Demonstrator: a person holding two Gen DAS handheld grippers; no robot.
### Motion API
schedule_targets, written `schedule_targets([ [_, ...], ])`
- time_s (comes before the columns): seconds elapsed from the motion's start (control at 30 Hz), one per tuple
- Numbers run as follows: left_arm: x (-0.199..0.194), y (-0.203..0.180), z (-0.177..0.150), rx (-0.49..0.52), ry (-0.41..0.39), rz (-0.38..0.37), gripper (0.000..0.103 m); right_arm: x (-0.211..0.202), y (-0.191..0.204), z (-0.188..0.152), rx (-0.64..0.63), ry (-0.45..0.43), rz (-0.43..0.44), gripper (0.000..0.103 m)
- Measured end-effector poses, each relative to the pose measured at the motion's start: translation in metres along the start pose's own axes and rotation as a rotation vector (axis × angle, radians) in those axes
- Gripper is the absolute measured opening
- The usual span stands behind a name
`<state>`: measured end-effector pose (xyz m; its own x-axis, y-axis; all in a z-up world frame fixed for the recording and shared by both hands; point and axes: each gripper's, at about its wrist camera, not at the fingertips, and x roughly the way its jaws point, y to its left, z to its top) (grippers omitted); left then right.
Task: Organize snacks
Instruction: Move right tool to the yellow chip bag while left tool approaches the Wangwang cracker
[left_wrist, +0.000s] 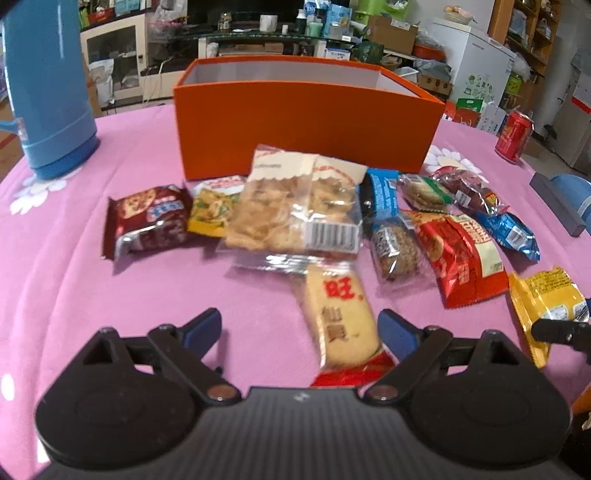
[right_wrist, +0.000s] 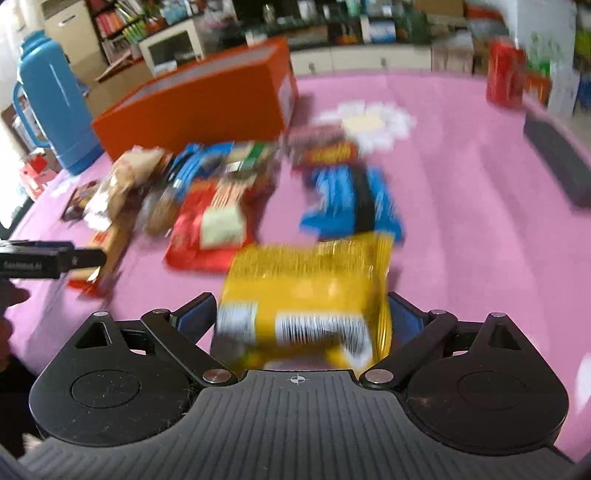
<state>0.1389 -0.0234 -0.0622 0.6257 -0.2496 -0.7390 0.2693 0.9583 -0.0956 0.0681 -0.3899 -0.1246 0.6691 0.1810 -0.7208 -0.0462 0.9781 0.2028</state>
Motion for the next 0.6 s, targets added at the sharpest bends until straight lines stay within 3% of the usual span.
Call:
schedule_targets([
  [0.17, -0.01, 0.006, -0.006, -0.002, -0.005, -0.004, 0.091, -0.006, 0.022, -0.014, 0.024, 0.006, 0.003, 0.088],
  [0.27, -0.018, 0.01, -0.005, -0.004, -0.021, -0.001, 0.092, -0.013, 0.036, -0.026, 0.125, 0.028, 0.142, 0.088],
  [0.37, -0.022, 0.014, -0.005, -0.006, -0.028, -0.001, 0.092, -0.022, 0.056, -0.045, 0.14, 0.043, 0.261, 0.086],
  [0.5, -0.025, 0.012, 0.0, 0.016, -0.033, -0.007, 0.092, -0.045, 0.07, -0.039, 0.006, -0.06, 0.1, 0.089],
  [0.6, -0.016, 0.003, 0.007, 0.03, -0.03, -0.012, 0.092, -0.039, 0.073, -0.023, -0.082, -0.071, 0.051, 0.09],
])
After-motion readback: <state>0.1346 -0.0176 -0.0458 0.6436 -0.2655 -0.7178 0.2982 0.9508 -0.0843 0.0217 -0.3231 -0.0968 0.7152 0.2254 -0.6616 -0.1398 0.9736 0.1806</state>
